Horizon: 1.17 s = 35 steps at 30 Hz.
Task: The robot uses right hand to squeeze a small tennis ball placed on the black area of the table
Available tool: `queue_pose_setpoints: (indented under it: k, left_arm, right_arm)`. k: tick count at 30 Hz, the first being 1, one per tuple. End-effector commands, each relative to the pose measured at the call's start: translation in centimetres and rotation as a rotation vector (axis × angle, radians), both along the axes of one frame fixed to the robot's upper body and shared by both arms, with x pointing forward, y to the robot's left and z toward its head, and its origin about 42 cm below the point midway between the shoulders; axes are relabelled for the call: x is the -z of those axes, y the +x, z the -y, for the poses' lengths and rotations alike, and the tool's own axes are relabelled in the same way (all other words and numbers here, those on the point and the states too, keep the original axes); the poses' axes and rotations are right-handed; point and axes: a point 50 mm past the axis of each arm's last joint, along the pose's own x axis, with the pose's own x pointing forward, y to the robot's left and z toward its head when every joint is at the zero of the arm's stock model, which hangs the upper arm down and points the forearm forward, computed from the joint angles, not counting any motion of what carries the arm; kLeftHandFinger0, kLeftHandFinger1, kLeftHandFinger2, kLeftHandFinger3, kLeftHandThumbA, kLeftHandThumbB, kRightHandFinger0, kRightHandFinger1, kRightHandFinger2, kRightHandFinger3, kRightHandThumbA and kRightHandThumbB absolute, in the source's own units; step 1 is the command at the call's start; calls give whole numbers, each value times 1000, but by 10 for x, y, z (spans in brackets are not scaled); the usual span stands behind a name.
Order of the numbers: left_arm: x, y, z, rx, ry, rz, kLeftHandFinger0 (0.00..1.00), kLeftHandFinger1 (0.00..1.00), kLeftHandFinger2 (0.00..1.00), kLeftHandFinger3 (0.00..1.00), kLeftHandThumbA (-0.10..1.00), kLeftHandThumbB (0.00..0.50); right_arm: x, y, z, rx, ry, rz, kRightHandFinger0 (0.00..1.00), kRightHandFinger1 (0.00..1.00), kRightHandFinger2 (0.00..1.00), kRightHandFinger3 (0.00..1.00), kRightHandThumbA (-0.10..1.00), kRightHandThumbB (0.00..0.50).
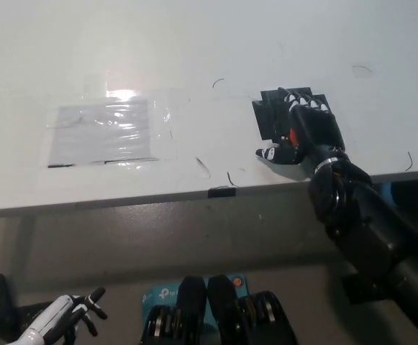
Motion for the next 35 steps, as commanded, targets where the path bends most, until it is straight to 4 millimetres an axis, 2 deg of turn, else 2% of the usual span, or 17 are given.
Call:
queue_pose_setpoints:
  k: [1, 6, 8, 13, 15, 16, 17, 18, 19, 20, 22, 23, 24, 25, 27, 28, 35]
  left_arm:
    - [-7, -2, -4, -3, -10, 30, 188, 163, 397, 551, 1000, 472]
    - [-8, -5, -7, -11, -4, 29, 187, 165, 403, 593, 1000, 458]
    - [-7, -4, -9, -9, -1, 27, 172, 151, 379, 549, 1000, 490]
    - [-5, 0, -11, -13, -10, 30, 159, 131, 357, 523, 1000, 495]
    - [-5, 0, -12, -15, -10, 33, 169, 134, 336, 516, 1000, 500]
    - [-5, 0, -12, -13, -3, 32, 166, 132, 331, 518, 1000, 500]
    - [-4, 0, -12, -13, -5, 30, 165, 132, 331, 518, 1000, 500]
    - [-3, 1, -12, -12, -8, 24, 165, 131, 333, 520, 1000, 500]
    - [-3, 0, -11, -14, -10, 23, 169, 133, 343, 519, 1000, 500]
    - [-2, 0, -11, -16, -7, 23, 166, 131, 343, 518, 1000, 491]
    - [-2, 0, -11, -14, -3, 27, 162, 129, 337, 524, 1000, 499]
    - [-2, 0, -11, -18, -1, 25, 156, 122, 328, 525, 1000, 500]
    - [-2, 0, -11, -18, -1, 26, 156, 125, 331, 530, 1000, 497]
    - [-3, -1, -11, -21, -6, 25, 161, 130, 342, 527, 1000, 490]
    - [-3, -2, -12, -22, -9, 25, 163, 130, 344, 526, 1000, 493]
    - [-3, -1, -11, -20, -3, 27, 171, 141, 348, 497, 1000, 500]
    - [-2, -1, -12, -15, 4, 33, 129, 114, 333, 494, 1000, 497]
  right_arm:
    - [-41, 1, 11, -30, -22, 96, 1000, 1000, 1000, 1000, 957, 500]
    - [-58, -25, 31, -85, -30, 194, 1000, 1000, 1000, 1000, 863, 482]
    - [-67, -64, 52, -90, -63, 335, 1000, 1000, 1000, 1000, 702, 395]
    - [-70, -122, 85, -62, 59, 413, 1000, 1000, 1000, 1000, 623, 377]
    - [-54, -150, 107, -4, 220, 406, 1000, 1000, 1000, 1000, 454, 306]
    - [-42, -162, 116, 16, 318, 415, 1000, 1000, 1000, 1000, 339, 215]
    - [-36, -168, 120, 30, 368, 417, 1000, 1000, 1000, 1000, 305, 227]
    - [-22, -181, 130, 55, 534, 394, 912, 1000, 1000, 1000, 221, 177]
    - [-14, -186, 134, 65, 601, 385, 643, 753, 858, 964, 130, 148]
    - [11, -202, 148, 118, 705, 369, 391, 477, 658, 825, 126, 137]
    - [41, -217, 164, 163, 770, 341, 170, 250, 470, 702, 138, 128]
    - [60, -227, 172, 205, 824, 313, 68, 154, 363, 633, -53, 106]
    - [66, -230, 175, 219, 846, 309, 82, 164, 364, 629, 23, 132]
    - [93, -241, 184, 302, 964, 285, 87, 156, 343, 631, 3, 143]
    - [104, -246, 187, 333, 1012, 281, 82, 151, 337, 628, 1, 143]
    - [129, -258, 189, 507, 1174, 273, 2, 67, 251, 602, 32, 155]
    - [166, -264, 191, 660, 1323, 138, 33, 64, 216, 571, 19, 164]
